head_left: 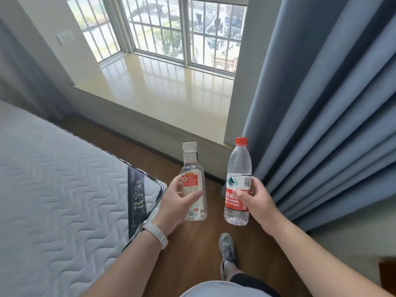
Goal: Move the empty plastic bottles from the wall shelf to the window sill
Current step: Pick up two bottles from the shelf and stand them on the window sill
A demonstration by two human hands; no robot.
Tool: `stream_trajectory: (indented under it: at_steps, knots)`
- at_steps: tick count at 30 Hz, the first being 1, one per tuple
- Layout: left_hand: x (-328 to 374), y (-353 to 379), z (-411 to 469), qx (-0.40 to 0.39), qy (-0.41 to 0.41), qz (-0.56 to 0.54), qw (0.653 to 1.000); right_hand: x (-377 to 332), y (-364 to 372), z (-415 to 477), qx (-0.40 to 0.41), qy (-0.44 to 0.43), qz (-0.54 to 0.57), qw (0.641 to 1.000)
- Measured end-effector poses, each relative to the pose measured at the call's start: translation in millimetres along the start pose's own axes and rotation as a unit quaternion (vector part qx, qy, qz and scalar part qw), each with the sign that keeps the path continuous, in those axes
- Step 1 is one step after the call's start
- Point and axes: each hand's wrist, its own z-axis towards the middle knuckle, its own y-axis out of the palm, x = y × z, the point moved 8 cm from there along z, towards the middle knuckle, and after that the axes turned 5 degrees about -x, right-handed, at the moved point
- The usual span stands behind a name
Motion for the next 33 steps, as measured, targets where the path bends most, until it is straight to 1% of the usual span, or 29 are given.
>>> stream_trajectory:
  at_steps: [4, 7, 10, 16, 22, 27, 33]
  knots:
    - [20, -2, 35, 0.036, -0.004, 0.008, 0.999, -20, -7, 51, -0.036, 0.0, -0.006, 0.999]
    - [41, 1, 66, 0.048, -0.001, 0.018, 0.999, -38, -17, 89, -0.054, -0.005, 0.007, 0.999]
    - [64, 2, 98, 0.062, 0.009, 0.024, 0.998, -52, -27, 125, -0.074, -0.006, -0.009, 0.997]
    - [99, 5, 136, 0.111, 0.023, 0.012, 0.993, -83, -30, 184, -0.14, -0.016, -0.008, 0.99]
    - [117, -8, 154, 0.163, 0.029, 0.01, 0.986, -101, -26, 226, -0.164, -0.02, -0.009, 0.986]
    - [129, -25, 174, 0.179, 0.031, 0.008, 0.983, -117, -10, 261, -0.189, -0.022, -0.004, 0.982]
    - [121, -55, 204, 0.194, 0.027, -0.003, 0.981, -127, 17, 295, -0.208, -0.02, 0.003, 0.978]
